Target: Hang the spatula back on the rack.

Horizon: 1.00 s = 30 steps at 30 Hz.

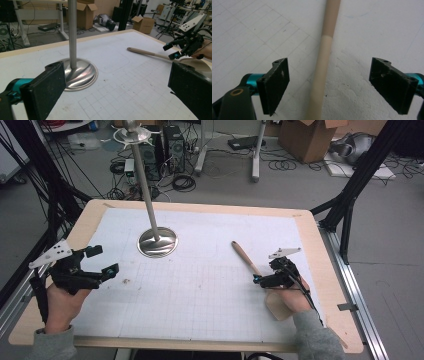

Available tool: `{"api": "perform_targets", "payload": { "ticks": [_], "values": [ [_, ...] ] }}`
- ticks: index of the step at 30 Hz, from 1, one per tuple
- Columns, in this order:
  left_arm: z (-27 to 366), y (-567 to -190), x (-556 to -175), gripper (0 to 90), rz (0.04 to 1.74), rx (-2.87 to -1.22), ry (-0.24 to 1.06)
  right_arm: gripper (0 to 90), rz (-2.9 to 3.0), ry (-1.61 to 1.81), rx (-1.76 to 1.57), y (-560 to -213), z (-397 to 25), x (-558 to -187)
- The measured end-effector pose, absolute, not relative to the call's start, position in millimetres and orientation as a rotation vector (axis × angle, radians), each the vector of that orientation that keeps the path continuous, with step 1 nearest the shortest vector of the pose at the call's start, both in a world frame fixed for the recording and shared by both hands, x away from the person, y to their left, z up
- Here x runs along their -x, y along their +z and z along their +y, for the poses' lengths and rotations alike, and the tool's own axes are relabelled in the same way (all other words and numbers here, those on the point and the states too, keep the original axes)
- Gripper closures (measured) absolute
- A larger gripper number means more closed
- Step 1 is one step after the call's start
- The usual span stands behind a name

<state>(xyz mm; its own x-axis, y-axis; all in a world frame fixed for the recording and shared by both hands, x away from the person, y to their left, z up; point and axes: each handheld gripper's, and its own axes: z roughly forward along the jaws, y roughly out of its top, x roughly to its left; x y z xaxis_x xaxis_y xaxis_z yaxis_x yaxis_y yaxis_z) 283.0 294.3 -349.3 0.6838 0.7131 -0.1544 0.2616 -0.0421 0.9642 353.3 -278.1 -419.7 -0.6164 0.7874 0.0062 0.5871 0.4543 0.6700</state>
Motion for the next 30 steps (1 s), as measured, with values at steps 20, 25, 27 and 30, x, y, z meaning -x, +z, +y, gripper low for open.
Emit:
{"api": "perform_targets", "payload": {
  "ticks": [20,25,27,30],
  "values": [
    [296.8,-349.8,-281.3,2.0,0.820,-1.616,0.444,35.7,2.444,0.845,-1.192,-427.7,-271.9,-355.2],
    [296.1,-350.5,-281.8,2.0,0.819,-1.618,0.441,37.4,2.424,0.837,-1.222,-426.8,-271.4,-354.0],
    [295.6,-350.6,-281.9,2.0,0.821,-1.619,0.441,38.6,2.427,0.835,-1.220,-427.4,-271.2,-354.1],
    [295.5,-350.7,-281.9,2.0,0.822,-1.618,0.440,40.8,2.433,0.825,-1.223,-428.2,-270.7,-354.5]
  ]
}}
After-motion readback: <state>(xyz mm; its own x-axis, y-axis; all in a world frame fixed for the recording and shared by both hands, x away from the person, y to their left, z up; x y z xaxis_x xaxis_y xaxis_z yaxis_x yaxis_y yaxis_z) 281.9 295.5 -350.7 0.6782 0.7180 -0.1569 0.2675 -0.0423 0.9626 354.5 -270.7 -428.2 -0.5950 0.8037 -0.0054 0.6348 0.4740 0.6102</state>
